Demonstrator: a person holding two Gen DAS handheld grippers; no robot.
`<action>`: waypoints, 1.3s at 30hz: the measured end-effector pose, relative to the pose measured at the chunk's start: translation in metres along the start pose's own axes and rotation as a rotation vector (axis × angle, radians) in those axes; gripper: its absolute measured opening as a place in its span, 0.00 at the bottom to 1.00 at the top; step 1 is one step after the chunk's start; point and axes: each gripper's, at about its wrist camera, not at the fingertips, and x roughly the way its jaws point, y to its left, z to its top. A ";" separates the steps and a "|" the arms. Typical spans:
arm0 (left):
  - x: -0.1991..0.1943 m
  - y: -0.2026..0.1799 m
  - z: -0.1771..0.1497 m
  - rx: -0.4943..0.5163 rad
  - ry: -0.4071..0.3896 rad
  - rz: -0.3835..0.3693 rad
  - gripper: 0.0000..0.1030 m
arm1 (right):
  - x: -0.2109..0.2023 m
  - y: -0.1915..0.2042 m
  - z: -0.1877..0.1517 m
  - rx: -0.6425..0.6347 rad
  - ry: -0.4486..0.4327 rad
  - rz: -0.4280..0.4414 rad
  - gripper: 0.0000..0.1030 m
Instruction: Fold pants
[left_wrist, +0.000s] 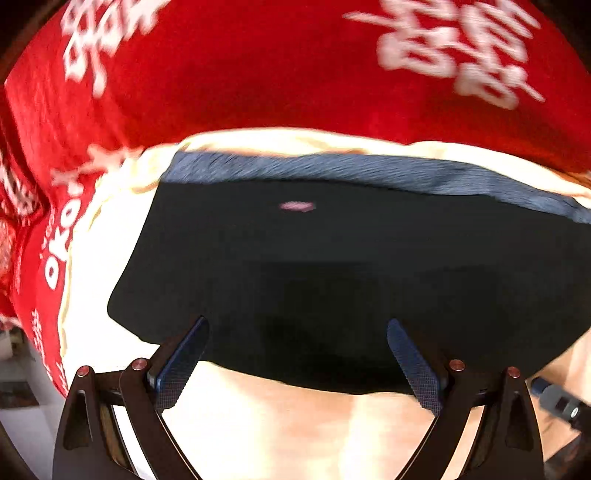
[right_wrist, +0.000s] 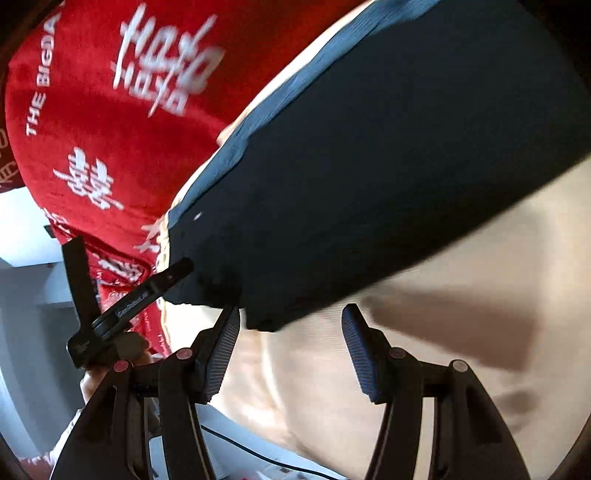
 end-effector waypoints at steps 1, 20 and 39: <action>0.007 0.009 -0.002 -0.018 0.014 -0.014 0.95 | 0.013 0.006 -0.001 0.000 0.006 0.006 0.60; -0.013 0.037 0.023 0.019 -0.085 -0.149 0.95 | 0.038 0.038 0.006 0.038 -0.034 -0.080 0.09; -0.002 0.066 0.062 0.145 -0.125 -0.116 1.00 | -0.007 0.096 0.050 -0.230 -0.008 -0.273 0.30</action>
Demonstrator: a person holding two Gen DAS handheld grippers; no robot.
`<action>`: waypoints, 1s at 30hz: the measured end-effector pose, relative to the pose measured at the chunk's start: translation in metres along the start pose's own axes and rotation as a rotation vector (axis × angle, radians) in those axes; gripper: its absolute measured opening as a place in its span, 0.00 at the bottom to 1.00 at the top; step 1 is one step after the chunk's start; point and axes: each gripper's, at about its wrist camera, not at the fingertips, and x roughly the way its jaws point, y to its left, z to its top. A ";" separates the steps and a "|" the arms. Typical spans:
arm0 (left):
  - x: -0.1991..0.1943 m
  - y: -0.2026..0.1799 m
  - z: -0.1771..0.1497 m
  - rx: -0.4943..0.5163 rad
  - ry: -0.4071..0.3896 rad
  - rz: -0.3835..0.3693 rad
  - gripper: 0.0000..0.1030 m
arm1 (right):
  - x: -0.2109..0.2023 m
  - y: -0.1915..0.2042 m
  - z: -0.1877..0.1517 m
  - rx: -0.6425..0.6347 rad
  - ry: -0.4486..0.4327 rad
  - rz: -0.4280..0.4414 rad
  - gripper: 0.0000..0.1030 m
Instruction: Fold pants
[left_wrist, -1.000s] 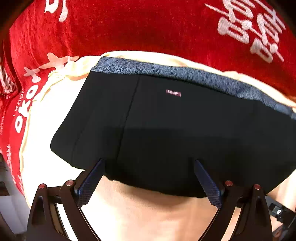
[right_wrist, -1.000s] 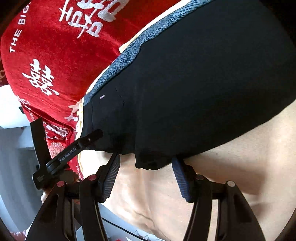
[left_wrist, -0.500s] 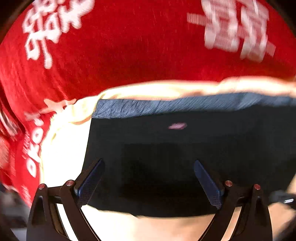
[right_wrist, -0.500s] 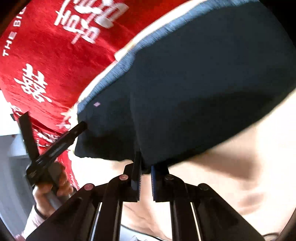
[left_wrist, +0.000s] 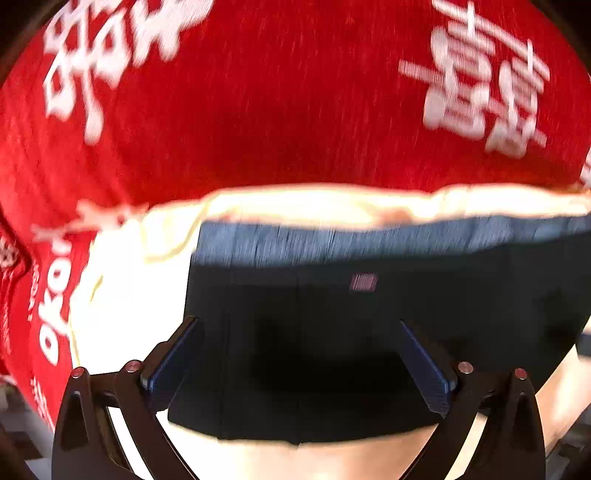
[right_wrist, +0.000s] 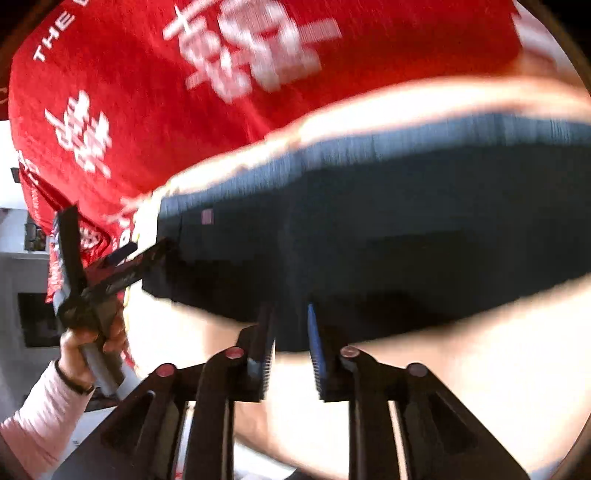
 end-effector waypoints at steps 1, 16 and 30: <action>0.002 -0.003 0.010 0.005 -0.007 -0.009 1.00 | 0.001 0.004 0.026 -0.026 -0.013 -0.024 0.34; 0.099 0.002 0.062 -0.077 0.051 0.207 1.00 | 0.062 -0.062 0.126 -0.013 -0.102 -0.259 0.21; 0.018 -0.184 0.050 0.134 -0.019 -0.056 1.00 | -0.100 -0.198 0.084 0.139 -0.214 -0.381 0.41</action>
